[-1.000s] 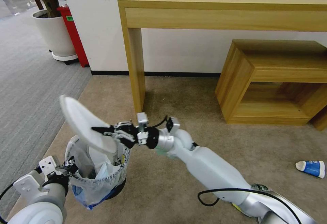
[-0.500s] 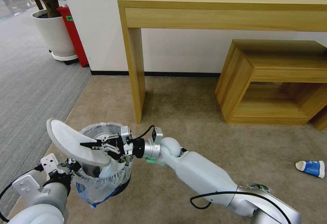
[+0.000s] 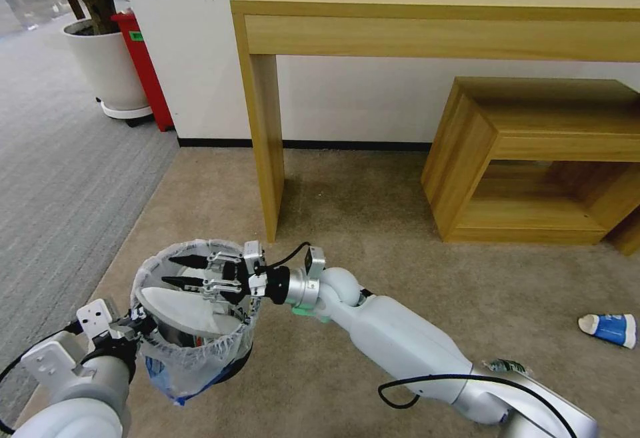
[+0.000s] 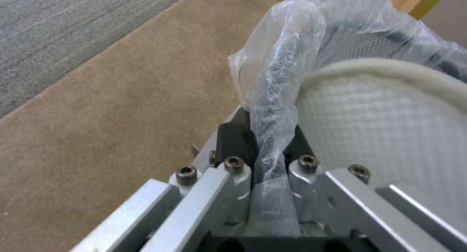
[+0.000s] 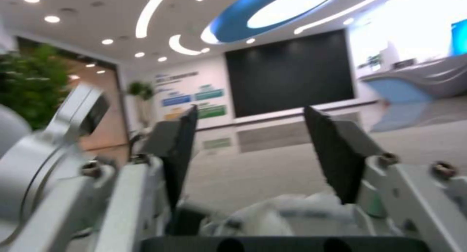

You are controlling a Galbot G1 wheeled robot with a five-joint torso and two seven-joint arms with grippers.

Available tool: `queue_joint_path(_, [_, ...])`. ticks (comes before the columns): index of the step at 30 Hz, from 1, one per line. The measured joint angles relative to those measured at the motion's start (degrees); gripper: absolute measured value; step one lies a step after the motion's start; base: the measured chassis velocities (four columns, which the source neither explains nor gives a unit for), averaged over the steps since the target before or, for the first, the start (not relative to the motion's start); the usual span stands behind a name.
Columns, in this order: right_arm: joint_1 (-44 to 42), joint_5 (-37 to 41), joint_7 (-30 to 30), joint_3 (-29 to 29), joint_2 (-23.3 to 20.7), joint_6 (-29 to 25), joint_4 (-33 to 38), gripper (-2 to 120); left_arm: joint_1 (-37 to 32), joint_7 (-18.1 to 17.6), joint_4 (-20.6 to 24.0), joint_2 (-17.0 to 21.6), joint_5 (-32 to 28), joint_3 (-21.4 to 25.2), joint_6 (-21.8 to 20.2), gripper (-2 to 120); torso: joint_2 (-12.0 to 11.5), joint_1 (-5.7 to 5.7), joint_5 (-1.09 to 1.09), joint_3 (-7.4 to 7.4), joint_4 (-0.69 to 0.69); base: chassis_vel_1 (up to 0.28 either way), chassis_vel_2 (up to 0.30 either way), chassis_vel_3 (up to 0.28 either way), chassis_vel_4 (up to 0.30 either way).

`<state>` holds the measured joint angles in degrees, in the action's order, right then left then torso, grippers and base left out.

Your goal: Pick up the trash bin and place the garbage on the floor into it.

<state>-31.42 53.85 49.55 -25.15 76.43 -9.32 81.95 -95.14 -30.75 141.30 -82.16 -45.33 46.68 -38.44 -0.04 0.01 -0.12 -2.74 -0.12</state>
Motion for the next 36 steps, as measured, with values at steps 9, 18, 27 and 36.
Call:
queue_joint_path(9, [-3.0,-1.0,-12.2,9.4,-5.3,-0.7,8.9,96,1.0,-0.1,-2.5,2.1,-2.1,2.3,0.0,3,0.0,0.00,0.01,0.00,0.00,0.000,0.000,0.000,0.000])
queue_joint_path(18, [-20.2,-12.0,-20.4,34.3,-18.0,-1.7,24.6,100,2.0,-0.7,-3.7,4.6,-5.9,3.6,0.7,3,0.0,0.00,0.03,0.00,-0.03,0.000,0.000,0.000,0.000])
queue_joint_path(27, [-40.0,-24.4,-34.5,57.7,-15.5,-1.4,34.5,100,1.3,-0.9,-3.2,4.5,-6.3,2.6,2.8,3,0.0,0.00,0.01,0.01,0.00,0.000,0.000,0.000,0.000])
queue_joint_path(36, [-51.6,-28.0,-42.6,69.3,-7.0,-2.2,41.3,100,1.5,2.0,-2.9,3.3,-1.2,2.6,5.4,3,0.0,0.00,0.00,0.01,0.00,0.000,0.000,0.000,0.000])
